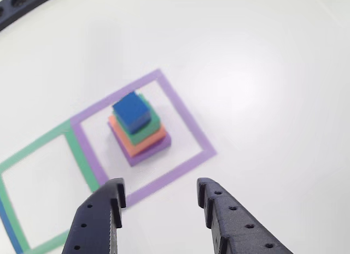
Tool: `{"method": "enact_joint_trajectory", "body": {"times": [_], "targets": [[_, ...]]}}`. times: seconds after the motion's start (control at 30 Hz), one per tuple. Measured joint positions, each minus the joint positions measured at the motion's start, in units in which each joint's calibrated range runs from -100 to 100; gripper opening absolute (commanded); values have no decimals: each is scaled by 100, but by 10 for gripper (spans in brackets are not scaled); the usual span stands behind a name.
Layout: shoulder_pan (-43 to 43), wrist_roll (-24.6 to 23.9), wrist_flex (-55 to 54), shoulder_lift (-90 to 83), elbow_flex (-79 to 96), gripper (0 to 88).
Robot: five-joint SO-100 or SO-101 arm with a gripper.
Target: Tower of hanoi
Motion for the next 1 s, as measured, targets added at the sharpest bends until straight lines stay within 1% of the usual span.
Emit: {"method": "enact_joint_trajectory", "body": {"times": [0.17,0.47,0.53,0.57,0.7,0.77,0.87,0.93,1.0], "targets": [[287,0,-1132,-388,1184,227],[393,0,-3491,-101,2463,237],[311,-79,-3973,84,2681,239],[221,39,-4238,160,2855,240],[90,39,-5161,464,3377,255],[16,-20,-5506,566,3586,261],[-213,20,-6059,608,3995,268],[-278,118,-6388,608,4247,271],[-287,118,-6645,633,4395,273]]}}
